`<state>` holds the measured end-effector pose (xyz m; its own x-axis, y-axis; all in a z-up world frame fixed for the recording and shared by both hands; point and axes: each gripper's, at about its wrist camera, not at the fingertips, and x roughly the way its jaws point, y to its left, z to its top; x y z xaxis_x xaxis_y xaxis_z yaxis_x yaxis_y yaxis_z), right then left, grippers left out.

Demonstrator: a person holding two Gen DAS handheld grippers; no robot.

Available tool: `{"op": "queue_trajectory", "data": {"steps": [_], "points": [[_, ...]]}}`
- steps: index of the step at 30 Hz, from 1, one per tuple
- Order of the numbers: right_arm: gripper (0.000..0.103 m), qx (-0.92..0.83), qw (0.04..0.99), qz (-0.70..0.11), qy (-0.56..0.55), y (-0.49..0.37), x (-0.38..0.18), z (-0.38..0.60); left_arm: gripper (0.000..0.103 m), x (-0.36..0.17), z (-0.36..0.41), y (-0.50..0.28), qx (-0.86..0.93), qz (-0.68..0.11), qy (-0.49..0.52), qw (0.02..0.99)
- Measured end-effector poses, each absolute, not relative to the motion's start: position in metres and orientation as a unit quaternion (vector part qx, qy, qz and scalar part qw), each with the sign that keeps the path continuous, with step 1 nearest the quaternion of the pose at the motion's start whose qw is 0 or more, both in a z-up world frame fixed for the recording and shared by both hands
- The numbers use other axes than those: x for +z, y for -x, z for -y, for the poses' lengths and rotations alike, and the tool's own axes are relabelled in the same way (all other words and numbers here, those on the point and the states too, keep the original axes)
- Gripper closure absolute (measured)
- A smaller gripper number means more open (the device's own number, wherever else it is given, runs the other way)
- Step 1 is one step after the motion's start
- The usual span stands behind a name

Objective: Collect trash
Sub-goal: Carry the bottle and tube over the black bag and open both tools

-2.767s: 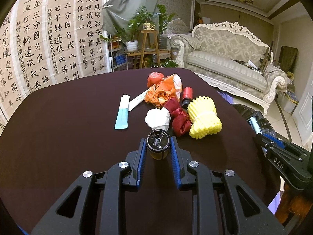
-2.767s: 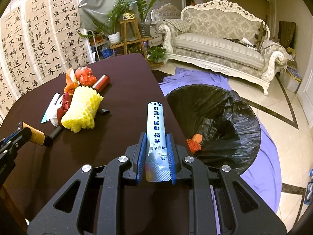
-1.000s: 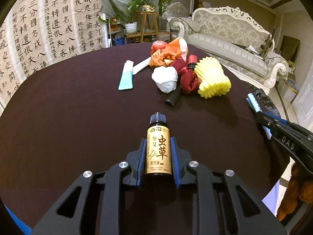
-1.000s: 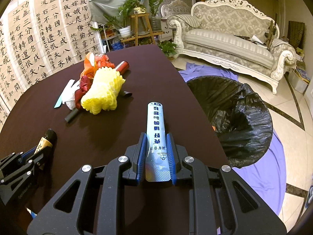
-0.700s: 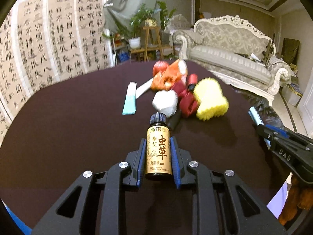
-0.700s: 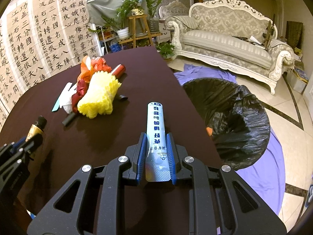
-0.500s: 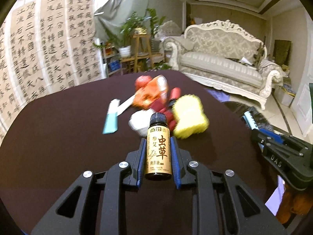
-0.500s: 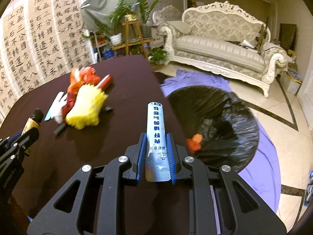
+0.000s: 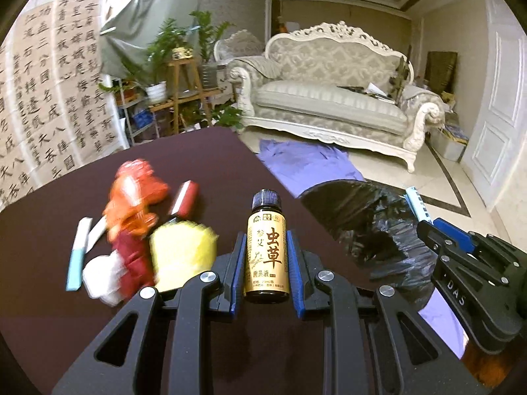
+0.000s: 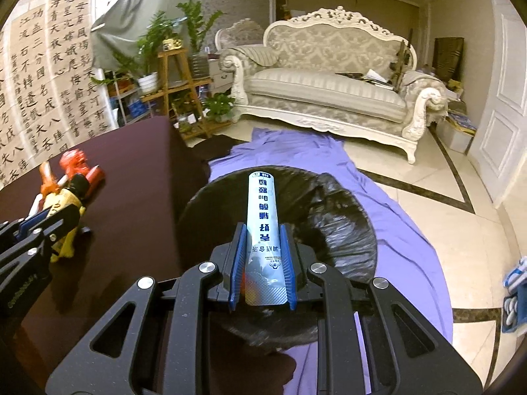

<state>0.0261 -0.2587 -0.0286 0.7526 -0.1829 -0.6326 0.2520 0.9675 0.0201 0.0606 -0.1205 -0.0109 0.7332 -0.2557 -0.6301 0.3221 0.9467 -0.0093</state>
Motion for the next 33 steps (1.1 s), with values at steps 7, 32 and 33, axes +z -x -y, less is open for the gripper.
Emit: {"op": "queue_trajectory", "data": {"steps": [7, 32, 33], "points": [[0.082, -0.128, 0.932, -0.333, -0.063, -0.043, -0.037, 0.285, 0.078, -0.016, 0.164, -0.087, -0.168, -0.335, -0.078, 0.924], [0.070, -0.148, 0.922, -0.343, -0.102, -0.056, -0.055, 0.319, 0.035, -0.020, 0.177, -0.113, -0.150, -0.361, -0.080, 0.917], [0.070, -0.146, 0.922, -0.343, -0.105, -0.054, -0.055, 0.317, 0.035, -0.018, 0.173, -0.111, -0.149, -0.360, -0.078, 0.918]]}}
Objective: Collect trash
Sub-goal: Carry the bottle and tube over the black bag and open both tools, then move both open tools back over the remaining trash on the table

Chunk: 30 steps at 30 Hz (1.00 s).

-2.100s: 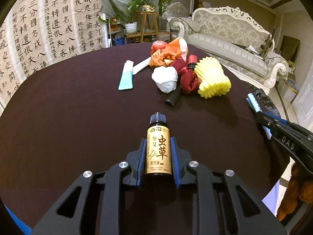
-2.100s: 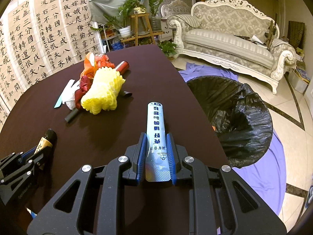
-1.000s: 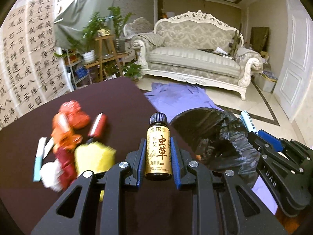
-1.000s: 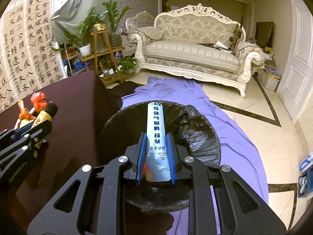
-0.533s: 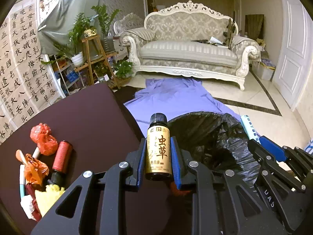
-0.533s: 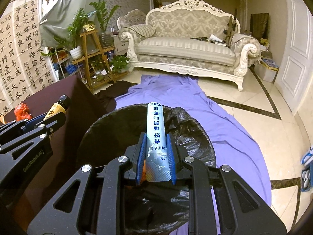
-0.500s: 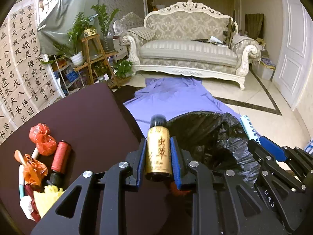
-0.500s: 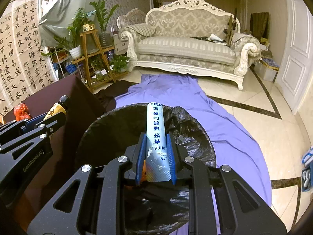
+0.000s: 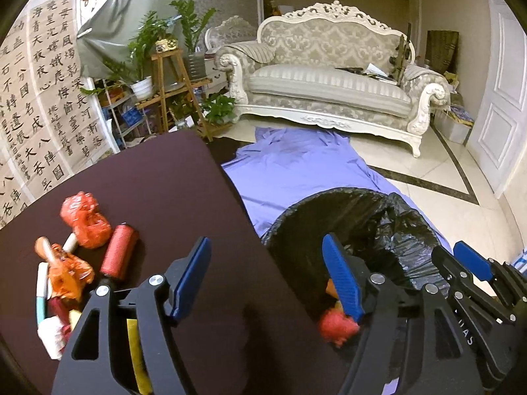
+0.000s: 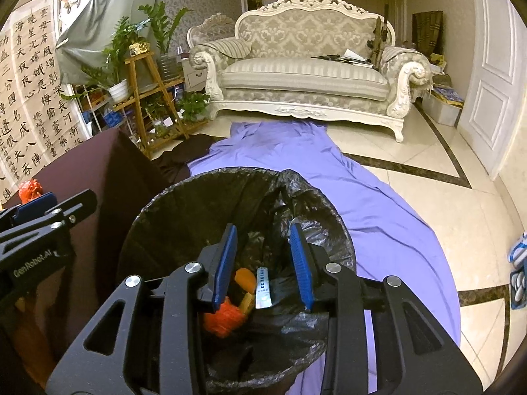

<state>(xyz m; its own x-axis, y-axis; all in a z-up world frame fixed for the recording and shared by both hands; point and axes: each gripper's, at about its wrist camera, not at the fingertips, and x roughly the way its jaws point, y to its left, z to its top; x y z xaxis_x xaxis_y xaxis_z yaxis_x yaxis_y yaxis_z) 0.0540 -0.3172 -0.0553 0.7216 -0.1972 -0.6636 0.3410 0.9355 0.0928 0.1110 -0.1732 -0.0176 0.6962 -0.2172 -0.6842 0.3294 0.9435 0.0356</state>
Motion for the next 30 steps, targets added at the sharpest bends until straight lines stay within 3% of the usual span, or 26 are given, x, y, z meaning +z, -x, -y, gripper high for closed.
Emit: {"op": "queue_trajectory", "data": {"steps": [10, 13, 30], "points": [[0.068, -0.103, 0.926, -0.349, -0.098, -0.037, -0.049, 0.268, 0.035, 0.003, 0.110, -0.083, -0.112, -0.348, -0.062, 0.929], [0.058, -0.091, 0.929, -0.346, -0.094, -0.036, -0.043, 0.249, 0.035, 0.006, 0.088, -0.077, -0.095, -0.348, -0.054, 0.931], [0.057, 0.019, 0.940, -0.340, -0.033, -0.048, -0.017, 0.134, 0.034, -0.002, -0.056, -0.057, 0.044, -0.358, -0.011, 0.932]]}}
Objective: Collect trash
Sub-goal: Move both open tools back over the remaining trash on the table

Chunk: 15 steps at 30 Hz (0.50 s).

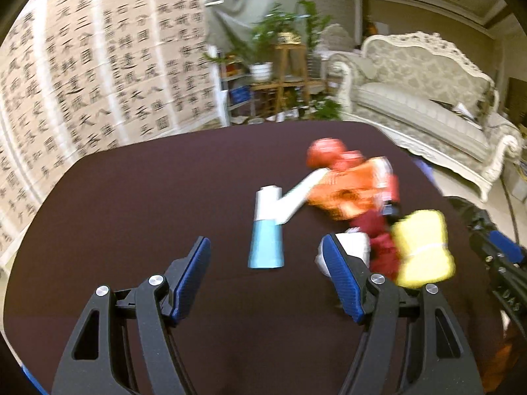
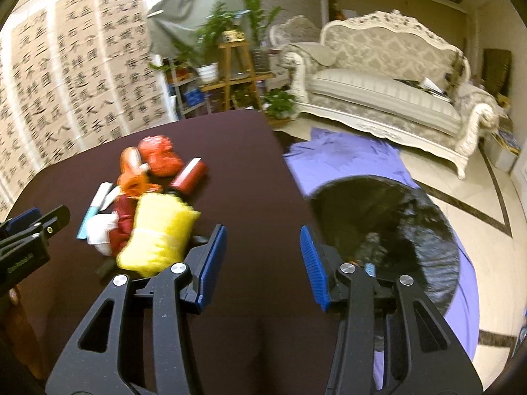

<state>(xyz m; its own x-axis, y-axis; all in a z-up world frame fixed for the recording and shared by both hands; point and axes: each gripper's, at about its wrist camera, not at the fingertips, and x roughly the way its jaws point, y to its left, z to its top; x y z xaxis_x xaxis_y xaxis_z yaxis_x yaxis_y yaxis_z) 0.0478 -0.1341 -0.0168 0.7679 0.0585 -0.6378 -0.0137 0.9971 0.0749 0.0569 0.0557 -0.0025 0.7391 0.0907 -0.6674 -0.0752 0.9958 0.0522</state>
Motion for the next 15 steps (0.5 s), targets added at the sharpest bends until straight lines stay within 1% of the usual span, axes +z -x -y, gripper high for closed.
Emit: {"op": "queue_trajectory", "data": {"steps": [5, 15], "points": [[0.057, 0.050, 0.938, -0.342, -0.018, -0.053, -0.013, 0.105, 0.034, -0.011, -0.086, -0.058, 0.074, -0.369, 0.003, 0.926], [0.057, 0.059, 0.940, -0.334, -0.009, -0.055, -0.004, 0.084, 0.034, -0.018, -0.101, -0.059, 0.076, -0.377, 0.013, 0.923]]}}
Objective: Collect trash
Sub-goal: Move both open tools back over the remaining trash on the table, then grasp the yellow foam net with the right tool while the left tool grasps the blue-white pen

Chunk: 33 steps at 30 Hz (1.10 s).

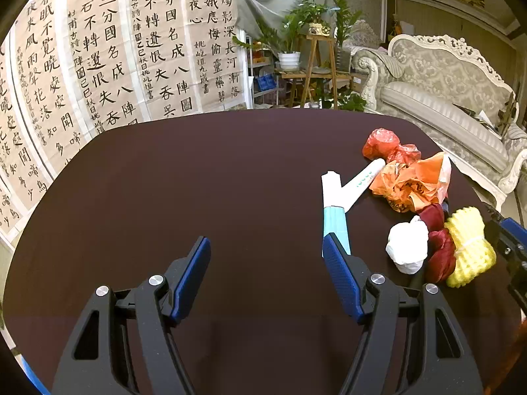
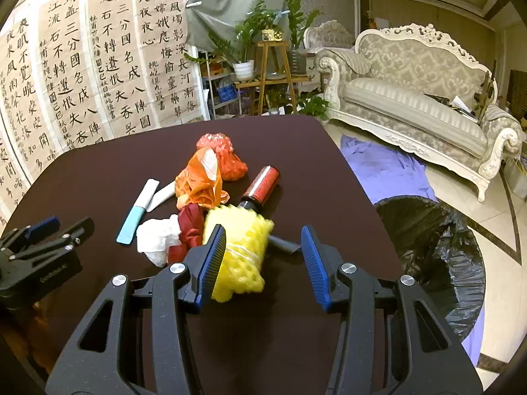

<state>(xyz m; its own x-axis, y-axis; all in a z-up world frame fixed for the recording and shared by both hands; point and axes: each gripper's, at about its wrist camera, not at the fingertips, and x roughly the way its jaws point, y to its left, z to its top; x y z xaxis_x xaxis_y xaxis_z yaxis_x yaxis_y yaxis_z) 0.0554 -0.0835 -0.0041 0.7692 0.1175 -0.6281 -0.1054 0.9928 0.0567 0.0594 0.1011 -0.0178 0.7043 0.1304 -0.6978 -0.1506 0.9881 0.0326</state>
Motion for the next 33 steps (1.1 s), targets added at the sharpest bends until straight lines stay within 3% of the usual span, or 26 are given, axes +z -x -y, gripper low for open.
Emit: {"op": "queue_trajectory", "data": {"steps": [12, 15, 17, 30, 33], "points": [[0.057, 0.070, 0.930, -0.360, 0.007, -0.063, -0.019, 0.069, 0.034, -0.022, -0.105, -0.061, 0.068, -0.384, 0.018, 0.921], [0.073, 0.079, 0.929, -0.361, 0.005, -0.062, -0.019, 0.068, 0.034, -0.023, -0.102, -0.063, 0.063, -0.387, 0.018, 0.920], [0.075, 0.078, 0.931, -0.357, 0.003, -0.060, -0.016, 0.070, 0.034, -0.023, -0.101, -0.065, 0.060, -0.388, 0.018, 0.919], [0.077, 0.021, 0.941, -0.337, -0.020, -0.071, -0.006, 0.123, 0.035, -0.028, -0.080, -0.093, 0.037, -0.404, 0.005, 0.914], [0.077, 0.011, 0.937, -0.347, -0.024, -0.081, -0.013, 0.133, 0.039, -0.030, -0.077, -0.100, 0.033, -0.410, -0.003, 0.911]]}}
